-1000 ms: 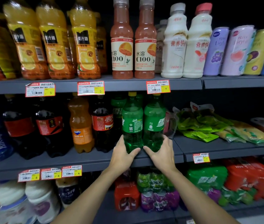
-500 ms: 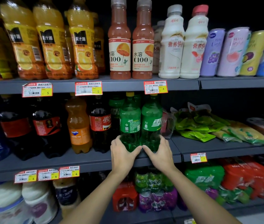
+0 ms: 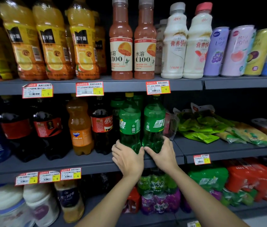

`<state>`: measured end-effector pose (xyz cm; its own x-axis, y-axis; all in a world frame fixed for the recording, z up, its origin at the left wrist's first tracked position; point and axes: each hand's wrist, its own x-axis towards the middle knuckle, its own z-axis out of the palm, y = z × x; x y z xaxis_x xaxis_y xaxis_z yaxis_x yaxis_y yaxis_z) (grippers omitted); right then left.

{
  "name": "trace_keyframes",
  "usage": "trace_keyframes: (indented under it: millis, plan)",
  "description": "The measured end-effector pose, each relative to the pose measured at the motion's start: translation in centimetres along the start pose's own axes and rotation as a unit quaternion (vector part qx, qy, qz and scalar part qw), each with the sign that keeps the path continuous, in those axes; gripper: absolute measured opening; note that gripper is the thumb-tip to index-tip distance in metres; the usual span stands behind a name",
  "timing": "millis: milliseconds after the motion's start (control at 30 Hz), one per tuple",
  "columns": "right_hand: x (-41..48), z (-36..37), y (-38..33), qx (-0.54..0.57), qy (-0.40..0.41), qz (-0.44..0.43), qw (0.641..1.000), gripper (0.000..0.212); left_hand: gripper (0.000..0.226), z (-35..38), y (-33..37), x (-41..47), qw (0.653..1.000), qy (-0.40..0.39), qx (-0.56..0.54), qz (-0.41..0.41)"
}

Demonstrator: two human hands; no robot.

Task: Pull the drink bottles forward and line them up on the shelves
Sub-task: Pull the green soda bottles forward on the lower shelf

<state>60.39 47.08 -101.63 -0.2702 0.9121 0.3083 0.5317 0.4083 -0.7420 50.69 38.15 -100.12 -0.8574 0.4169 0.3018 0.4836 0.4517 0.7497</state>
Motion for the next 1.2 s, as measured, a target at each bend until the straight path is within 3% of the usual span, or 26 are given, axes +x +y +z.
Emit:
trace_keyframes:
  millis: [200, 333, 567, 700, 833, 1067, 1200]
  plan:
    - [0.0, 0.3, 0.2, -0.008, -0.003, -0.001, 1.0, 0.094, 0.097, -1.5, -3.2, 1.5, 0.993, -0.082, -0.039, 0.073]
    - [0.1, -0.1, 0.4, -0.022, -0.044, -0.014, 0.999, 0.104, 0.076, -2.2, -3.3, 3.4, 0.979, -0.152, -0.064, 0.118]
    - [1.4, -1.3, 0.8, -0.016, -0.088, -0.039, 0.995, 0.114, 0.088, -1.3, -3.1, 2.1, 0.993, -0.059, -0.024, 0.101]
    - [2.8, -2.4, 0.8, -0.051, -0.137, -0.077, 0.986, 0.115, 0.105, -1.3, -3.5, 3.3, 0.987, -0.095, 0.008, 0.129]
    - [3.7, -3.1, 1.6, -0.03, -0.2, -0.063, 0.977, 0.092, 0.103, -1.5, -4.2, 4.4, 0.972, -0.182, -0.028, 0.144]
    - [3.9, -3.3, 1.6, -0.017, -0.22, -0.059, 0.973, 0.085, 0.097, -0.4, -2.9, 2.0, 0.992, -0.053, -0.036, 0.107]
    - [4.3, -3.6, 1.8, -0.003, -0.251, -0.055, 0.967, 0.089, 0.107, -0.7, -3.2, 2.7, 0.99, -0.089, -0.018, 0.11]
